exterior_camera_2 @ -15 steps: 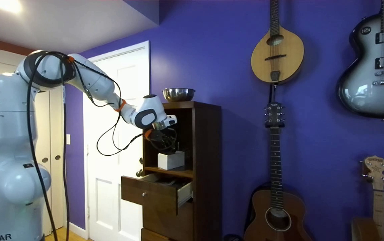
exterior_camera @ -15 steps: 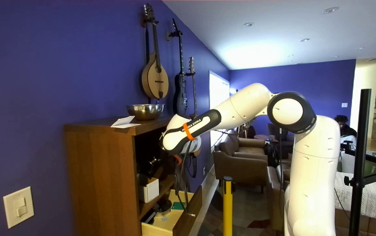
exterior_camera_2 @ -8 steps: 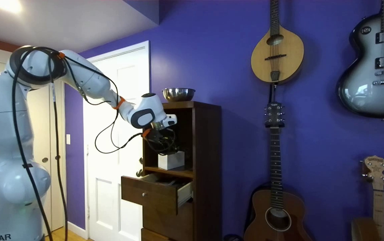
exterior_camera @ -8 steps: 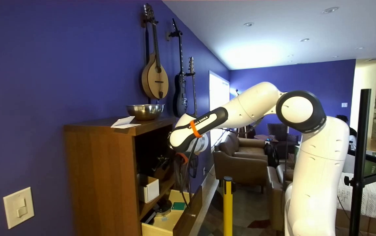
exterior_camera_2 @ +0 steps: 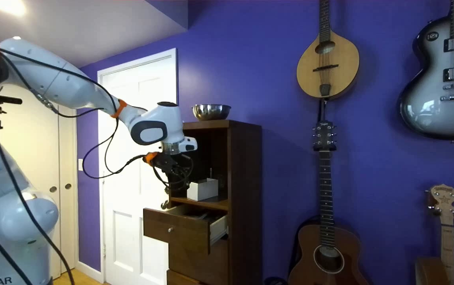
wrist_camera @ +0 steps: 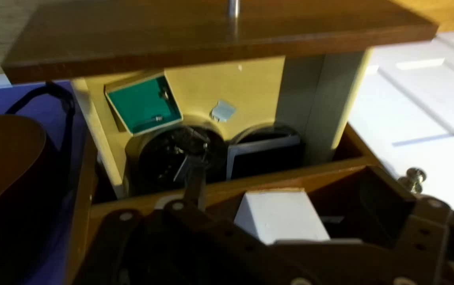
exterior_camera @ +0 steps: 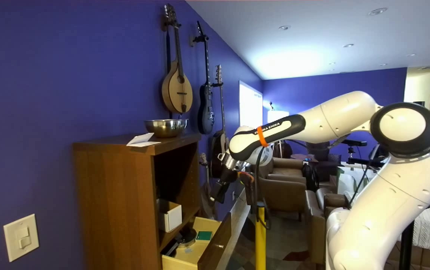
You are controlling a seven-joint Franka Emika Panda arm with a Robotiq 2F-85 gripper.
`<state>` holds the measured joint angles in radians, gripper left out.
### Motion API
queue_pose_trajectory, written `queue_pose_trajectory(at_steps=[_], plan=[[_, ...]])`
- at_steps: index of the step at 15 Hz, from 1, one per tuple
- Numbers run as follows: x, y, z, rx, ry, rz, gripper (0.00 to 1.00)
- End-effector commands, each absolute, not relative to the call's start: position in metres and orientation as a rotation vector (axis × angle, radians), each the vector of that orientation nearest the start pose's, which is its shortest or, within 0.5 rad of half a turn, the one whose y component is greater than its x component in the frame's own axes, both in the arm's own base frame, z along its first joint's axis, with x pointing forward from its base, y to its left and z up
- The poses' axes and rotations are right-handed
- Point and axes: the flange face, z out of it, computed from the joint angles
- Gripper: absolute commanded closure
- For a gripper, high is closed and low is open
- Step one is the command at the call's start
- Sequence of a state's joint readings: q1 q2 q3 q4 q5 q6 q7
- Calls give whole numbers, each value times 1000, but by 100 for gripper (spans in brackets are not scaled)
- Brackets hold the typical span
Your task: Remove the small white box from the drawer
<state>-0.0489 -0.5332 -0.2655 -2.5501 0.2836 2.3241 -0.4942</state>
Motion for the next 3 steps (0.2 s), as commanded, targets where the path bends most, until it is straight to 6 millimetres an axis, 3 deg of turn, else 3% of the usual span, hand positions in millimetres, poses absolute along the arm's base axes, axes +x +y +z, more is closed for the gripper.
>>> queue_pose_trajectory(at_steps=[1, 2, 3], plan=[[325, -145, 494, -2785, -154, -451, 0], [318, -152, 501, -2770, -112, -448, 0], [341, -148, 489, -2789, -100, -451, 0]])
